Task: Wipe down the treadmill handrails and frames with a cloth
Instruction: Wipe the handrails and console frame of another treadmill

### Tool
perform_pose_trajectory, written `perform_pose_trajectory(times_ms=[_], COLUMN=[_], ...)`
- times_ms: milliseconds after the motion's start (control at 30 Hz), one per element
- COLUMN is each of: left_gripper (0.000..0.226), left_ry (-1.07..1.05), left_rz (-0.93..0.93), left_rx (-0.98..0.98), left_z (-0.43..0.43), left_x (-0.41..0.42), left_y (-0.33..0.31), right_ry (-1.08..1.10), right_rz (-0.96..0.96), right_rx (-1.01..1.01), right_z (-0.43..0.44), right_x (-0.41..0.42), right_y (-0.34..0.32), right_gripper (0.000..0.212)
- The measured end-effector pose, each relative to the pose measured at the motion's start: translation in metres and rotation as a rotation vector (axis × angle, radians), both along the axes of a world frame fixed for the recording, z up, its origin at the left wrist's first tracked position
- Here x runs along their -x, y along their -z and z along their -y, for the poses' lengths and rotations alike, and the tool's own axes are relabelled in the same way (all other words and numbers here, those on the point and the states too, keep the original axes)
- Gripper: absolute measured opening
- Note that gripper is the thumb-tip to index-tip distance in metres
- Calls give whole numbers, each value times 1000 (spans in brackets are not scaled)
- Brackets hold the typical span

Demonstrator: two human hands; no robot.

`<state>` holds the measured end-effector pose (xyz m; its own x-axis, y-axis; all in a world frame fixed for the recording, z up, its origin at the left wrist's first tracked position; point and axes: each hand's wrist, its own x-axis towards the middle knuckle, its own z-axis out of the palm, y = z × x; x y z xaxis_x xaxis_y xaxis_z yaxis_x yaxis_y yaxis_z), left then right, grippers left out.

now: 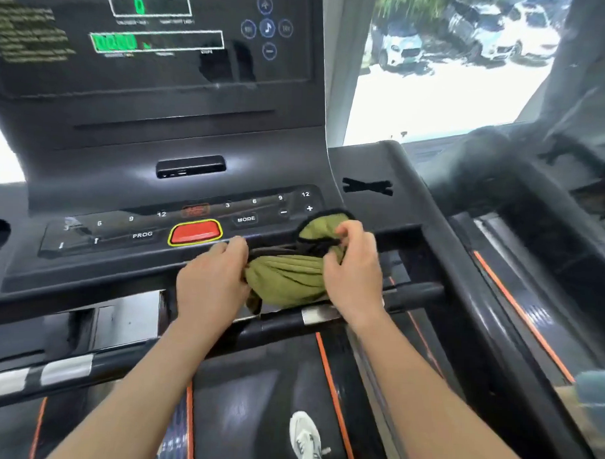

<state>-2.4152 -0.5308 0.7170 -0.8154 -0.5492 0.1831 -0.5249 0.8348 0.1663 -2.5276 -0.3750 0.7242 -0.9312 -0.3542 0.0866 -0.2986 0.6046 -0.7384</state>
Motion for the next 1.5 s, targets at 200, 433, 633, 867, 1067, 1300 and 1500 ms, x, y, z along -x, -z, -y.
perform_pose_trajectory(times_ms=[200, 433, 633, 867, 1067, 1300, 1500], left_gripper=[25, 58, 45, 50, 56, 48, 48], left_ry=[171, 558, 534, 415, 612, 626, 633], left_rz=[23, 206, 328, 364, 24, 316, 328], left_rx=[-91, -197, -238, -497, -625, -801, -488], left_z=[-92, -128, -75, -4, -25, -108, -131], left_x=[108, 121, 57, -23, 22, 86, 121], left_y=[-21, -2, 11, 7, -10, -14, 8], right_ry=[74, -5, 43, -212, 423, 875, 932], right_rz=[-387, -250, 238, 540, 249, 803, 763], right_rx=[-550, -684, -220, 17, 192, 1046, 1131], right_z=[-107, -134, -106, -18, -54, -78, -65], right_x=[64, 33, 3, -112, -87, -31, -15], right_y=[-8, 25, 11, 23, 18, 28, 51], right_gripper=[26, 30, 27, 24, 15, 27, 31])
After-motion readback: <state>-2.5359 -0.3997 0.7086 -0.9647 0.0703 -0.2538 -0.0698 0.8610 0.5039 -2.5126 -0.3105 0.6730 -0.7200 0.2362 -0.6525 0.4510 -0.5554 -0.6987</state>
